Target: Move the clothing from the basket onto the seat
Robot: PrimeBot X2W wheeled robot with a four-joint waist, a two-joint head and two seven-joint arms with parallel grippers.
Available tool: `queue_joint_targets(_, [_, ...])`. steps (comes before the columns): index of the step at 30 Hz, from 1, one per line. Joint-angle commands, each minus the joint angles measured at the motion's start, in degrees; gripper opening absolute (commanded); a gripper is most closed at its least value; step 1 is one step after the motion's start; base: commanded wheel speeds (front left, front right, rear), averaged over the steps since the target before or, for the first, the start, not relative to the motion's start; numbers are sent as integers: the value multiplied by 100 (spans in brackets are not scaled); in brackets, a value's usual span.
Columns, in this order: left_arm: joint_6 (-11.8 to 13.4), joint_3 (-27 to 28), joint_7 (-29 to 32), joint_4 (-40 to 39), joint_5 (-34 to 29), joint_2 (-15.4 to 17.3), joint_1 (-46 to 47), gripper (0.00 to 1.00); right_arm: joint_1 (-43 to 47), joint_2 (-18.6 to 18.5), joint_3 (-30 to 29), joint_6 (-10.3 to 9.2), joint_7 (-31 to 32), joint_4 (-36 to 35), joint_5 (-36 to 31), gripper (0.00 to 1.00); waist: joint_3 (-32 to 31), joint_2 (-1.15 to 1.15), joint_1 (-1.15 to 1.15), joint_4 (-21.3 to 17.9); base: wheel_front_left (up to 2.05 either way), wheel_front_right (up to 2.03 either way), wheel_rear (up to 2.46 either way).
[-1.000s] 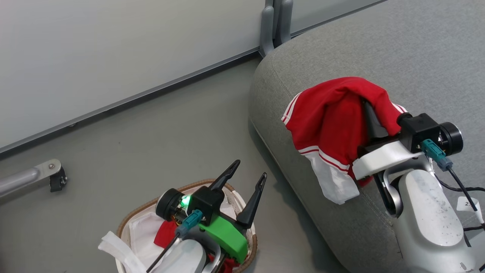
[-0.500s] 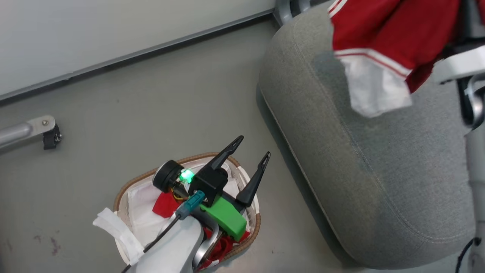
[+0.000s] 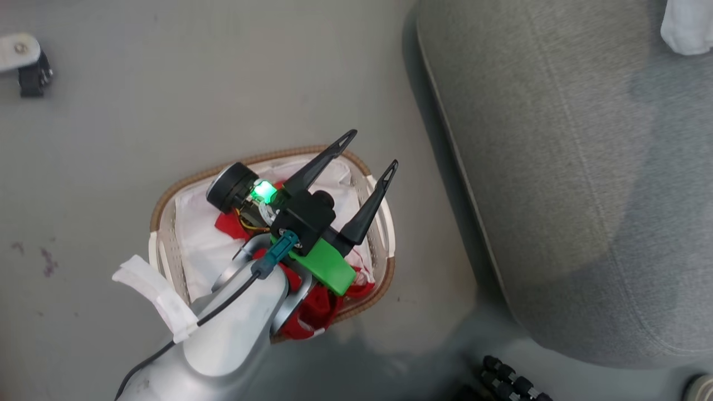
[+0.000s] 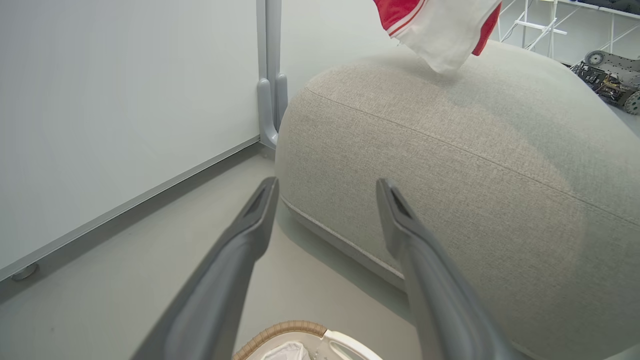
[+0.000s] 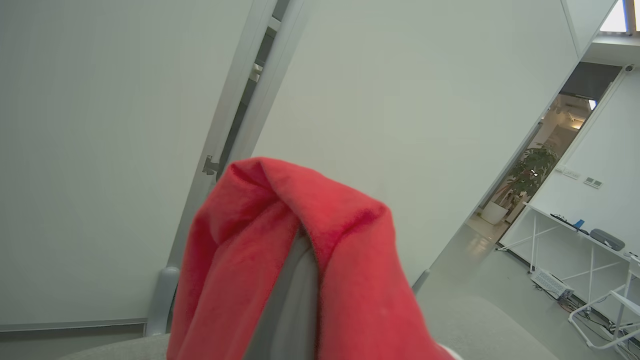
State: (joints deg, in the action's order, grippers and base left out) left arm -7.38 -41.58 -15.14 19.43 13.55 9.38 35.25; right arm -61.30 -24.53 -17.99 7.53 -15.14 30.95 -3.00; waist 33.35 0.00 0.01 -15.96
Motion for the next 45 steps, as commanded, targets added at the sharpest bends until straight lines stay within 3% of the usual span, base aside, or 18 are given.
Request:
queue_joint_targets(1, [-19,7,-1,-21,-33,15,157,100,-41,14,-90,-8,-3,79,-23,0,775,0,-1,321,0,0,0])
queue_joint_targets(13, [-19,42,-1,-62,-146,71,275,100,788,669,-536,-8,-2,716,-242,0,1094,0,-1,303,0,0,0])
queue_joint_targets(14, [-19,43,-1,-56,-147,60,272,100,830,680,-576,-8,-2,692,-259,4,1087,0,-1,298,0,0,0])
queue_joint_targets(16, [-19,30,-1,-42,-142,36,251,100,971,777,-675,-8,-2,619,-294,37,1044,0,-1,290,0,0,0])
queue_joint_targets(17, [-19,33,-1,-35,-131,27,233,100,1063,846,-689,-8,-2,542,-320,100,1012,0,-1,287,0,0,0])
queue_joint_targets(23, [-19,111,-1,13,-92,28,64,100,1608,1047,-640,-8,-2,163,-239,100,757,0,-1,260,0,0,0])
queue_joint_targets(35, [-19,604,-1,-6,-66,-75,-404,100,2959,1102,-264,-8,-2,-434,-129,100,-238,0,-1,351,0,0,0])
queue_joint_targets(45, [-19,1090,-1,-60,6,-280,-1060,100,3242,746,-52,-8,-2,-498,-70,100,-1299,0,-1,694,0,0,0])
